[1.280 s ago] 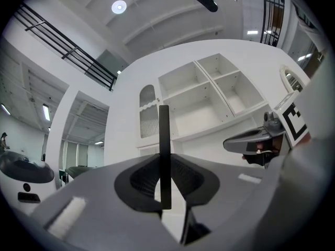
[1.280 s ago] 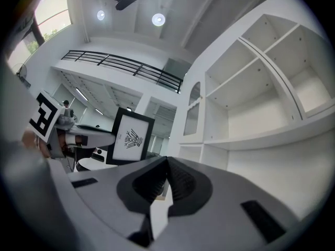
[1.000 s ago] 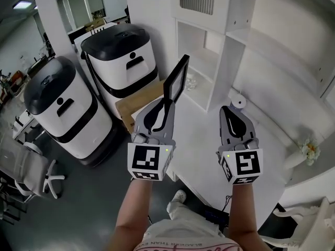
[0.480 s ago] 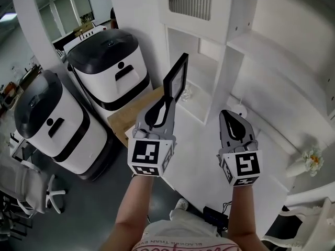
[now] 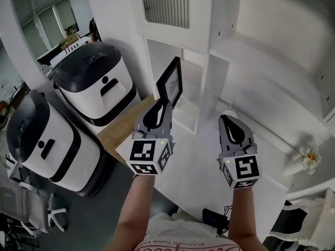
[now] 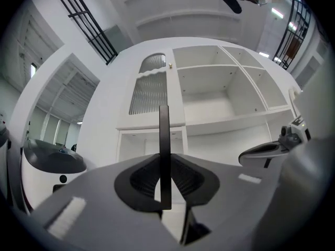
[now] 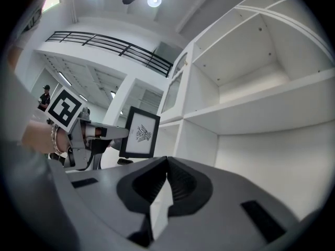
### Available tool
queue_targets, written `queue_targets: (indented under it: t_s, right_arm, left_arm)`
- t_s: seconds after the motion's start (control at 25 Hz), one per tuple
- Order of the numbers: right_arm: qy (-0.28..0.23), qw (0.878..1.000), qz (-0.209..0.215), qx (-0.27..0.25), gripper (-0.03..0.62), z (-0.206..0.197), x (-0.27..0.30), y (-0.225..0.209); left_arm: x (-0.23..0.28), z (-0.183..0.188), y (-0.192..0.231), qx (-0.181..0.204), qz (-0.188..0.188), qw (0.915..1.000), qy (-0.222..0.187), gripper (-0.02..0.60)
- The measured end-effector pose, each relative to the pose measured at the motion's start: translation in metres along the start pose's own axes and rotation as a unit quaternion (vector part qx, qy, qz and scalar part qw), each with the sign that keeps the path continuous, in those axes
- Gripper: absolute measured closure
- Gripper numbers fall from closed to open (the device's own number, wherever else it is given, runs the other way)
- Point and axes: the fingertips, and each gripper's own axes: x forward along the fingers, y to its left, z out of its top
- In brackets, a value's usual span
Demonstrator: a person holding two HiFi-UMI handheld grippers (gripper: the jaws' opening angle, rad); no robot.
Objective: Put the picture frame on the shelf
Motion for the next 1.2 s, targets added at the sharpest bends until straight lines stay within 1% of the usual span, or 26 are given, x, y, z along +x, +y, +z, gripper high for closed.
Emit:
queue_targets:
  t_s: [0.28, 0.4, 0.56, 0.68, 0.88, 1.04, 1.2]
  right_arm:
    - [0.019, 0.999, -0.036, -0.014, 0.586, -0.01, -0.006, -0.023]
    - [0.029, 0.998, -0.058, -0.018, 0.586, -0.015, -0.009, -0.031]
    - [0.037, 0.995, -0.086, -0.022, 0.586, -0.014, -0.01, -0.034]
    - [0.042, 0.993, -0.104, -0.027, 0.586, -0.011, -0.007, -0.032]
    - [0.05, 0.99, -0.129, -0.033, 0.586, -0.006, 0.001, -0.029]
    - [0.053, 0.986, -0.155, -0.032, 0.586, -0.002, 0.013, -0.024]
    - [0.057, 0.982, -0.178, -0.033, 0.586, 0.0, 0.026, -0.02]
  left_arm:
    - [0.026, -0.012, -0.007, -0.025, -0.023, 0.9994, -0.001, 0.515]
    - [0.035, -0.017, -0.007, -0.037, -0.033, 0.9988, -0.001, 0.515]
    - [0.044, -0.021, 0.003, -0.048, -0.048, 0.9977, 0.002, 0.515]
    - [0.051, -0.02, 0.013, -0.065, -0.056, 0.9963, -0.002, 0.515]
    - [0.063, -0.026, 0.026, -0.106, -0.073, 0.9917, 0.002, 0.515]
    - [0.073, -0.031, 0.037, -0.13, -0.096, 0.9868, 0.009, 0.515]
    - [0.085, -0.038, 0.051, -0.163, -0.113, 0.9799, 0.018, 0.515]
